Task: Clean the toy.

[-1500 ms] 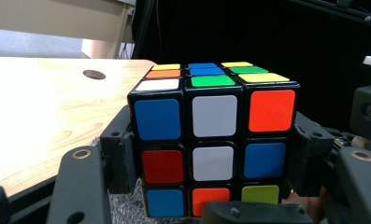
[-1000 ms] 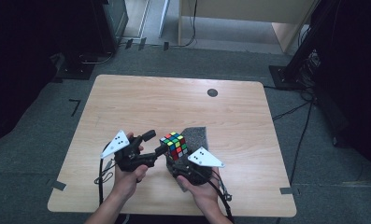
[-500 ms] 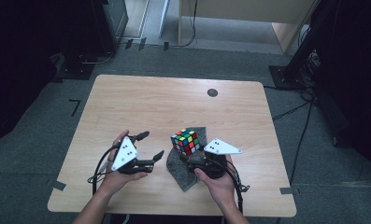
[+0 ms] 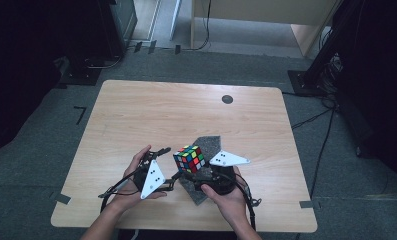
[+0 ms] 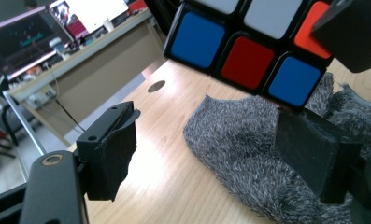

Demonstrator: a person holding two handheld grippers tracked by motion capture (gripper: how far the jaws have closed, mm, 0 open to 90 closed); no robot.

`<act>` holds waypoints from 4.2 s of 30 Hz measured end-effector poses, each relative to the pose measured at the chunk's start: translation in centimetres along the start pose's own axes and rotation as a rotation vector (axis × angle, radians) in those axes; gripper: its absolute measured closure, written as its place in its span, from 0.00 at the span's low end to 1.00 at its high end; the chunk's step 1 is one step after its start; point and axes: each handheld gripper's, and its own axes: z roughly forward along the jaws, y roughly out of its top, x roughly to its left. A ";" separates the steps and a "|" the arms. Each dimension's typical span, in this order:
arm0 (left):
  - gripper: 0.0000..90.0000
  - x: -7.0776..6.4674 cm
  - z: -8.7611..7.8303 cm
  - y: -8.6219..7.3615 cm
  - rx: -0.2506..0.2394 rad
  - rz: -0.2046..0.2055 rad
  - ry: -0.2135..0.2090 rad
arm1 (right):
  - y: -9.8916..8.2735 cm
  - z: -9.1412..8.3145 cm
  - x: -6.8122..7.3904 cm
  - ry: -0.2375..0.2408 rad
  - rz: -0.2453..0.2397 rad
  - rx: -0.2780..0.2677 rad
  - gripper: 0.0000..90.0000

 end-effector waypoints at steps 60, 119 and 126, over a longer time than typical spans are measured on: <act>0.38 4.5 -0.5 -1.8 0.087 -0.528 -0.090 | -4.7 3.5 -5.3 -0.286 -0.108 0.173 0.86; 0.38 -0.3 -0.1 1.5 0.028 -0.242 -0.216 | 0.6 -1.6 3.7 -0.148 -0.323 -0.192 0.87; 0.39 0.9 -1.0 1.3 -0.027 -0.291 -0.238 | 0.0 -2.0 0.3 -0.222 -0.204 -0.174 0.87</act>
